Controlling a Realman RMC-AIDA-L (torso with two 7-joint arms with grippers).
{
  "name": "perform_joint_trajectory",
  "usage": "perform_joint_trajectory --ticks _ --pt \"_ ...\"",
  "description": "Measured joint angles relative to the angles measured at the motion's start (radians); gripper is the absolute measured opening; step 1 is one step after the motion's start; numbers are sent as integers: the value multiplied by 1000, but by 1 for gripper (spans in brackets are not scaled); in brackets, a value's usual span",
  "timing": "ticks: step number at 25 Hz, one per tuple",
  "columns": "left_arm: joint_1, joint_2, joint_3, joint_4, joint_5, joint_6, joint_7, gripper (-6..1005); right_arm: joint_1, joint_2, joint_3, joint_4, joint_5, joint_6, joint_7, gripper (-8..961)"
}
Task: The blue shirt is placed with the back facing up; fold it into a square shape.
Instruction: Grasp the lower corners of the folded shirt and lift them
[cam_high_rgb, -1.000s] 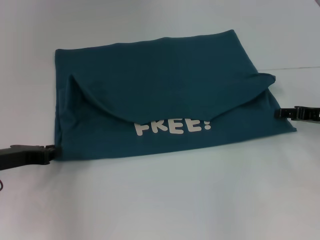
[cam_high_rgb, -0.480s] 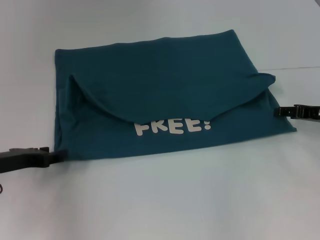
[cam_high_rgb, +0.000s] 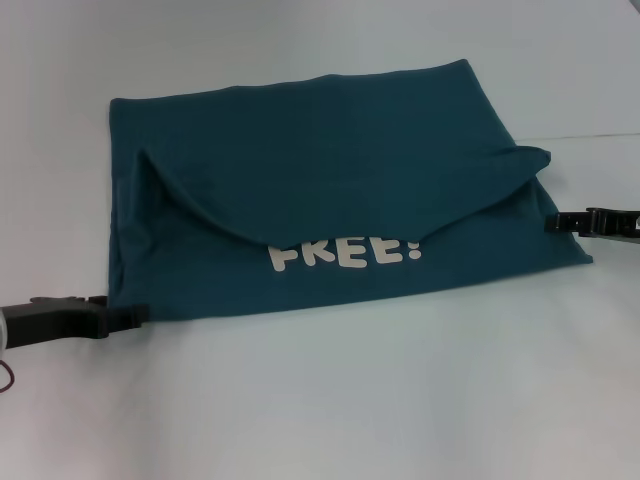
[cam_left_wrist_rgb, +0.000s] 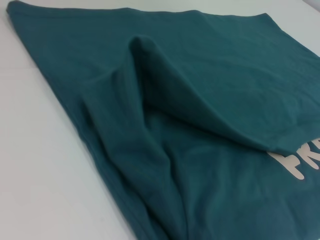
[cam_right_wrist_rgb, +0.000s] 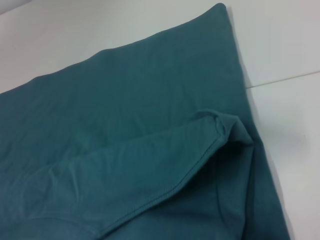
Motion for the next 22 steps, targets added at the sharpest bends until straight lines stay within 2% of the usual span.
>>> perform_joint_trajectory --ticks 11,19,22 --pt "-6 -2 19 0 26 -20 3 703 3 -1 2 -1 0 -1 3 638" --pt "-5 -4 19 3 28 -43 -10 568 5 -2 2 -17 3 -20 4 639" --pt "-4 -5 19 1 32 -45 -11 428 5 -2 2 -18 3 -23 5 639"
